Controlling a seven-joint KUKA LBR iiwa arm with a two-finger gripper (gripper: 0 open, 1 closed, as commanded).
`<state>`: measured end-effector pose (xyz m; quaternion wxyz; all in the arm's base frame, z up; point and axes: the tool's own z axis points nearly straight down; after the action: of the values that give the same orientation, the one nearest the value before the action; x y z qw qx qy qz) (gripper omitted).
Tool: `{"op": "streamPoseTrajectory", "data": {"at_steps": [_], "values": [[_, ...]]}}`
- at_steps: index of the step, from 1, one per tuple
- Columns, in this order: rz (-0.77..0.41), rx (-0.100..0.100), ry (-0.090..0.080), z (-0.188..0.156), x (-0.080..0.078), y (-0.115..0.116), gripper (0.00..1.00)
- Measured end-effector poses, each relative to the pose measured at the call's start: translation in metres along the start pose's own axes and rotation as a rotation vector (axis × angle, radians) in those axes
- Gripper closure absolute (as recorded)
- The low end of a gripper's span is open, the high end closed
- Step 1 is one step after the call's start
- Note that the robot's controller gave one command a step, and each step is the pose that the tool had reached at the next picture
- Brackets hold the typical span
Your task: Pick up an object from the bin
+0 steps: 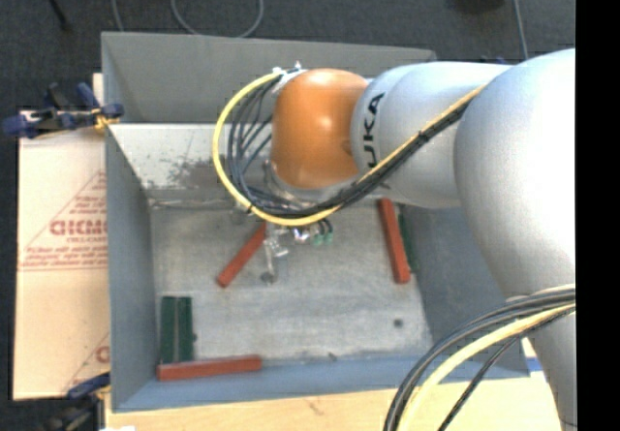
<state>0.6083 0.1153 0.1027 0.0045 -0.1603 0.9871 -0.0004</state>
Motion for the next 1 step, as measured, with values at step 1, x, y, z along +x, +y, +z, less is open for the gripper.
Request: {"op": "streamPoseTrajectory", "data": {"at_steps": [1], "values": [[-0.235,-0.001,-0.001,0.0015,-0.0014,0.0091,0.00]]}}
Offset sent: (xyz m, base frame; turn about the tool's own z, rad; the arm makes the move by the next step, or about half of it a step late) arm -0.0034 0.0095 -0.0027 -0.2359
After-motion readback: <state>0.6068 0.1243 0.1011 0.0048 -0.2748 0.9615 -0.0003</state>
